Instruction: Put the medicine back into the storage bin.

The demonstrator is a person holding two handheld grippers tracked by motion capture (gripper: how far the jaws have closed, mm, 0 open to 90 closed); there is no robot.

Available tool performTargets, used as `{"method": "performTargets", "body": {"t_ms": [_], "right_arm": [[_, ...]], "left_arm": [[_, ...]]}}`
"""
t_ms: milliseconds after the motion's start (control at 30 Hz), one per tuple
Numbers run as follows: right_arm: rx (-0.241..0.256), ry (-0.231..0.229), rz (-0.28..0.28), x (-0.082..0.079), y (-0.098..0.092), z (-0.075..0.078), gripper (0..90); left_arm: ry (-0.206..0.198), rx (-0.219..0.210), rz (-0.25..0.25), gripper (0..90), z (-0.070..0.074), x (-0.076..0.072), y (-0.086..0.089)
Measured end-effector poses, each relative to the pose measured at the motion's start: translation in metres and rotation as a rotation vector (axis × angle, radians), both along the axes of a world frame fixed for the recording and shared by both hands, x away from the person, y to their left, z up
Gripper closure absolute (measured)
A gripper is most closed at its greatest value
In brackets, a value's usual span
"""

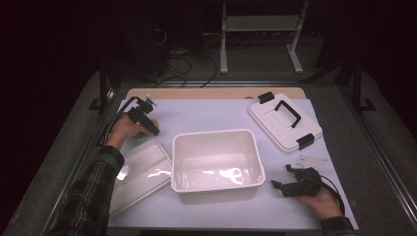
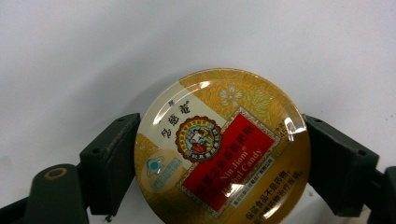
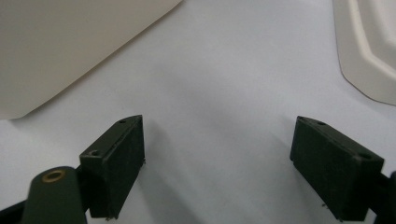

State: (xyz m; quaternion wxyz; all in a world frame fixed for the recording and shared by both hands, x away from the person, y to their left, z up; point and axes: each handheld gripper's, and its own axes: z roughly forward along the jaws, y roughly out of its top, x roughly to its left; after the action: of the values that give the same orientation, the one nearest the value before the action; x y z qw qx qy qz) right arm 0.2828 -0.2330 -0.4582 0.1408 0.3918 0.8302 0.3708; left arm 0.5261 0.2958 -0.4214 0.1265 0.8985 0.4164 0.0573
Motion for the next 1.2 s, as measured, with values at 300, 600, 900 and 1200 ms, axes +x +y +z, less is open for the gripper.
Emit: {"method": "performTargets", "body": {"t_ms": [300, 600, 900, 1200], "right_arm": [[0.002, 0.001, 0.000, 0.000, 0.000, 0.000, 17.1], [0.001, 0.001, -0.001, 0.000, 0.000, 0.000, 17.2], [0.004, 0.002, -0.001, 0.000, 0.000, 0.000, 17.2], [-0.003, 0.000, -0.002, 0.000, 0.000, 0.000, 17.2]], "left_arm": [[0.031, 0.012, -0.011, 19.5, 0.003, -0.001, 0.000], [0.033, -0.011, -0.028, 19.5, 0.020, -0.009, 0.004], [0.018, -0.026, -0.071, 19.5, 0.051, -0.024, -0.004], [-0.034, -0.043, -0.160, 19.5, 0.093, -0.044, -0.018]]}}
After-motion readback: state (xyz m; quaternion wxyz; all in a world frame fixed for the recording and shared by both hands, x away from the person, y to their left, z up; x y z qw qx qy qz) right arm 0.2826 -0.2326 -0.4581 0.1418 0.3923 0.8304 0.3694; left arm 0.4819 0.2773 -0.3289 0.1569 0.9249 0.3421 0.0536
